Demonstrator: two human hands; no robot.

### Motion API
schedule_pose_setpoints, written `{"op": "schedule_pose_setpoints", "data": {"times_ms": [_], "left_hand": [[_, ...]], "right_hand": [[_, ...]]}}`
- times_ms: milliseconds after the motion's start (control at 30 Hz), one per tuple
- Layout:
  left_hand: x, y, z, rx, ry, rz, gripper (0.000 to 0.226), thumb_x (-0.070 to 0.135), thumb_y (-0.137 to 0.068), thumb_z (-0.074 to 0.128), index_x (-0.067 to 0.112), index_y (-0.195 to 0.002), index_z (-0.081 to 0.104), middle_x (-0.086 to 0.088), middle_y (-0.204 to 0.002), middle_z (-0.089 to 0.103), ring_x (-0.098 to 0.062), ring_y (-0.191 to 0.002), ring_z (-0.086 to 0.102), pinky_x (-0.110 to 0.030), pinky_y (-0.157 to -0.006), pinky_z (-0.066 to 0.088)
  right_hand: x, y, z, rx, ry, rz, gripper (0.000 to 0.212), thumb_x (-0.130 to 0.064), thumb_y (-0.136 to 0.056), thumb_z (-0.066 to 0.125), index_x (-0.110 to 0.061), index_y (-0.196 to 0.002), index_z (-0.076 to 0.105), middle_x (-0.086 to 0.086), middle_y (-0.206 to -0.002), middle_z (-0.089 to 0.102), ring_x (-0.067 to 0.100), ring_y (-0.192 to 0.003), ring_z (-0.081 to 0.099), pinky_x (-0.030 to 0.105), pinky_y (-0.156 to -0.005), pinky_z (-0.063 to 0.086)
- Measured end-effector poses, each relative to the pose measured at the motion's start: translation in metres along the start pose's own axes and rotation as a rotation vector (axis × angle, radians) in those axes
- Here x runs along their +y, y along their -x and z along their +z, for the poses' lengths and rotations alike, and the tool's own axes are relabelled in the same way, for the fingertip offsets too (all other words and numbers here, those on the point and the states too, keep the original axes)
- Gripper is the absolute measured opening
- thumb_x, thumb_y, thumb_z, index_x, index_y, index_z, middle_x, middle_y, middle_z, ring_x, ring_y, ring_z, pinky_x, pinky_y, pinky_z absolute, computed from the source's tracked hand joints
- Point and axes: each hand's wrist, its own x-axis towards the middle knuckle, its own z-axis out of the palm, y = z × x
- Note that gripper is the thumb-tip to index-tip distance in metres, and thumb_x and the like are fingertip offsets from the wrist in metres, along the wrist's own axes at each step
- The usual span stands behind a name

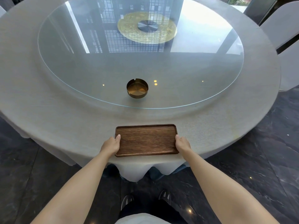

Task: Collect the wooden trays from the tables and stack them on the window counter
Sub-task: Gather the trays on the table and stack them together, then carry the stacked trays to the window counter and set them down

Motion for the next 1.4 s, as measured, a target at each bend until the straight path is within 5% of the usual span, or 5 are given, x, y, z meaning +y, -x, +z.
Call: {"op": "schedule_pose_setpoints", "data": {"times_ms": [367,800,933,1033,1400], "left_hand": [[-0.002,-0.002,0.009,-0.017,0.063,0.052,0.063,0.043,-0.097,0.022,-0.008,-0.115,0.053,-0.027,-0.118,0.059,-0.039,-0.109,0.053,-0.042,-0.094,0.041],[0.123,0.02,0.049,-0.152,-0.103,0.417,0.05,0.043,-0.096,0.028,-0.001,-0.098,0.053,-0.027,-0.115,0.06,-0.039,-0.109,0.054,-0.038,-0.083,0.037],[0.181,0.043,0.092,-0.216,-0.131,0.521,0.042,0.041,-0.096,0.031,0.012,-0.069,0.042,-0.027,-0.108,0.061,-0.038,-0.104,0.055,-0.035,-0.075,0.032],[0.233,0.069,0.129,-0.26,-0.136,0.575,0.043,0.039,-0.097,0.031,0.005,-0.078,0.05,-0.025,-0.102,0.059,-0.038,-0.105,0.055,-0.036,-0.079,0.035],[0.431,0.169,0.284,-0.393,-0.13,0.777,0.039,0.033,-0.097,0.035,0.003,-0.079,0.053,-0.031,-0.108,0.061,-0.041,-0.104,0.057,-0.043,-0.092,0.043]], "right_hand": [[0.017,0.009,0.001,-0.026,-0.247,0.002,0.051,-0.029,-0.102,0.02,0.004,-0.123,0.052,0.023,-0.128,0.056,0.033,-0.117,0.053,0.038,-0.099,0.041],[0.098,0.049,-0.079,0.245,-0.649,0.178,0.047,-0.037,-0.1,0.023,-0.005,-0.111,0.056,0.016,-0.118,0.062,0.031,-0.11,0.059,0.047,-0.101,0.046],[0.145,0.058,-0.127,0.333,-0.745,0.225,0.051,-0.04,-0.099,0.023,-0.005,-0.122,0.052,0.014,-0.122,0.06,0.029,-0.11,0.058,0.045,-0.089,0.052],[0.183,0.061,-0.169,0.408,-0.83,0.236,0.049,-0.039,-0.1,0.025,-0.003,-0.122,0.051,0.016,-0.121,0.059,0.028,-0.102,0.06,0.037,-0.066,0.056],[0.319,0.073,-0.342,0.703,-1.019,0.296,0.05,-0.037,-0.099,0.032,0.005,-0.123,0.043,0.011,-0.116,0.047,0.03,-0.1,0.054,0.028,-0.048,0.057]]}}
